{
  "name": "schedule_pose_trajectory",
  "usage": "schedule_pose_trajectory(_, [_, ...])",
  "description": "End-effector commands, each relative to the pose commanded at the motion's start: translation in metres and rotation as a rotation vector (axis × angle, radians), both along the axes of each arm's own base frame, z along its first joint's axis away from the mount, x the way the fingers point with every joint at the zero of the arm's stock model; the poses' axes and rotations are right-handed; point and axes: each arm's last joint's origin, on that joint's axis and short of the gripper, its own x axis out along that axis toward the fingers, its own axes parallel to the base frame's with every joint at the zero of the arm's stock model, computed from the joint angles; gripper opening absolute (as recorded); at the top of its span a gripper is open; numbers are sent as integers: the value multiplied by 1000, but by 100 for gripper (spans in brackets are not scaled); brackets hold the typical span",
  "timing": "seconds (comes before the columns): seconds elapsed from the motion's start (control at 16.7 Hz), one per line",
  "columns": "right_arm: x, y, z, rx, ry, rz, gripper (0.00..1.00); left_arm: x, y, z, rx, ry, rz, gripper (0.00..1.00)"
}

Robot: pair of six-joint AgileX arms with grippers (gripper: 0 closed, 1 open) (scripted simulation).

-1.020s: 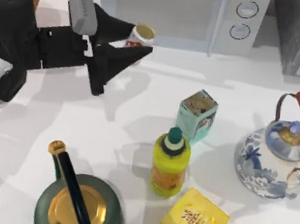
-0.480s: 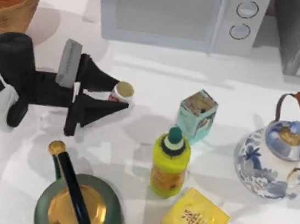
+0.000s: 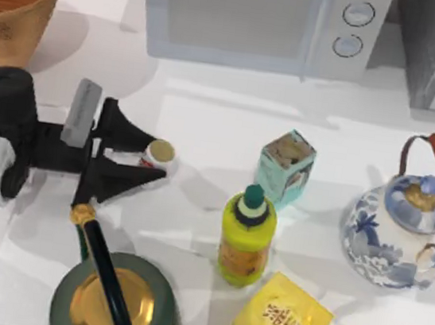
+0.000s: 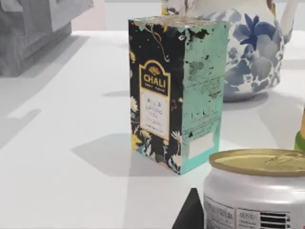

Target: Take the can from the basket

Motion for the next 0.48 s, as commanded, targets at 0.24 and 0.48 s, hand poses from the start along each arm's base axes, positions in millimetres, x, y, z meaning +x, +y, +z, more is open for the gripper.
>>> schedule_pose_trajectory(0.24, [0, 0, 0, 0, 0, 0, 100, 0, 0, 0, 0, 0, 0, 8])
schedule_pose_trajectory(0.48, [0, 0, 0, 0, 0, 0, 100, 0, 0, 0, 0, 0, 0, 38])
